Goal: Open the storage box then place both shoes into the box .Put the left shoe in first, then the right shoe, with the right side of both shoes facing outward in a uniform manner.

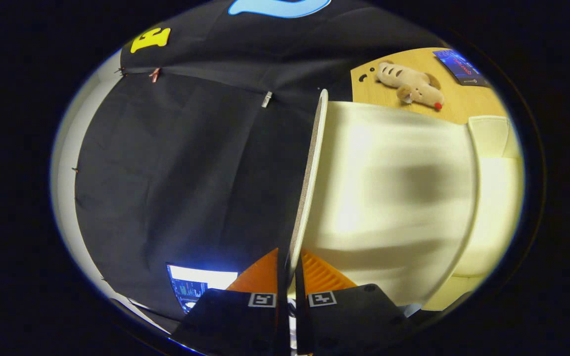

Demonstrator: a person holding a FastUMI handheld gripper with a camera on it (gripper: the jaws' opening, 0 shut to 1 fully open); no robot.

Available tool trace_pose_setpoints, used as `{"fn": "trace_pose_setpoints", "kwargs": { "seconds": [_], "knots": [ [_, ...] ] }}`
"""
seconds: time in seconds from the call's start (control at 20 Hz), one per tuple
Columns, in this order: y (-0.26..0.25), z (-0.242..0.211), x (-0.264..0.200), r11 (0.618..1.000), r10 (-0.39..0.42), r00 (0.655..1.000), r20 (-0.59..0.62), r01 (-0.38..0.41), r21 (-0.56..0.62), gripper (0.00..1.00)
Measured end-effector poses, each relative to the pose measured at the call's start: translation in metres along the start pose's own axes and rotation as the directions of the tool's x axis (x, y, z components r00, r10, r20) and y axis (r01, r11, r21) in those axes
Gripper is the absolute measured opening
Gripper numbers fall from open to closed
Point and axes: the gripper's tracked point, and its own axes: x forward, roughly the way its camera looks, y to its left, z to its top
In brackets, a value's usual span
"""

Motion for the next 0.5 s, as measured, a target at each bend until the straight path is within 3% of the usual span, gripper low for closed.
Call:
{"fn": "trace_pose_setpoints", "kwargs": {
  "seconds": [0.15,0.25,0.5],
  "knots": [
    [-0.013,-0.008,0.021,0.998,-0.056,0.998,-0.01,0.056,-0.008,0.08],
    [-0.024,-0.01,0.027,0.994,-0.099,0.995,-0.006,0.098,-0.041,0.15],
    [-0.037,0.002,-0.002,0.972,-0.152,0.986,0.063,0.16,-0.173,0.9]
  ]
}}
